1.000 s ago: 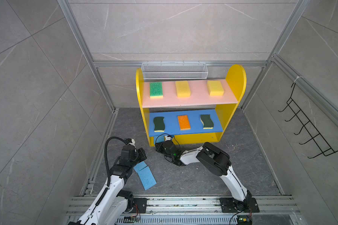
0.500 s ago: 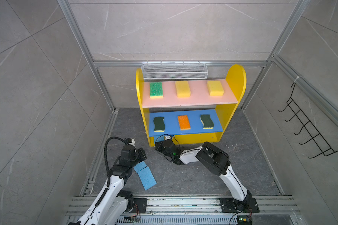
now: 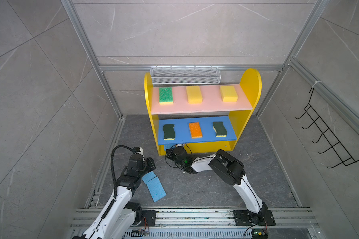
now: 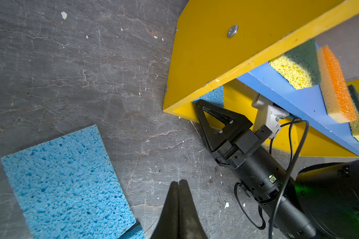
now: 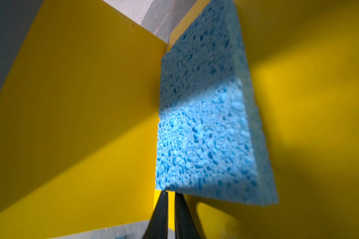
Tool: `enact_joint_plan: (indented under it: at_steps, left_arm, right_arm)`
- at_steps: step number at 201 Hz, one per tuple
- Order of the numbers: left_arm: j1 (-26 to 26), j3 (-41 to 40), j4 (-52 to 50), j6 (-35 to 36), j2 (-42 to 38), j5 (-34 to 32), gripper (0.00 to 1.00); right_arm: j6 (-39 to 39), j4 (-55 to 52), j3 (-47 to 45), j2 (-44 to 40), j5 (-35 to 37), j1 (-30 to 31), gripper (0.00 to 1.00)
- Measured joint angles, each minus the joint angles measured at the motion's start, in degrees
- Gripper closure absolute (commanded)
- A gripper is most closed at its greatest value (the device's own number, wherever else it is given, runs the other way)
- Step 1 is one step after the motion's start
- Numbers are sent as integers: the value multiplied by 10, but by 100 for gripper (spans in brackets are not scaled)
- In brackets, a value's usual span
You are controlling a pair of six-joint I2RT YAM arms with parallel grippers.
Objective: Arrange cleaning sponges on a shelf
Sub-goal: Move the cleaning sponge to the shelf.
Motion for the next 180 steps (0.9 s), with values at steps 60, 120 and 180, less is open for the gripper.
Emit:
enact_joint_plan:
  at_steps: [60, 120, 180]
  left_arm:
    - [0, 0, 1, 0, 6, -1, 100]
    - [0, 0, -10, 0, -6, -6, 90]
    - [0, 1, -78, -8, -17, -38, 50]
  right_arm:
    - [-3, -3, -1, 1, -2, 6, 82]
    - [-19, -5, -85, -57, 15, 41, 76]
    - [-26, -17, -220, -183, 61, 97, 60]
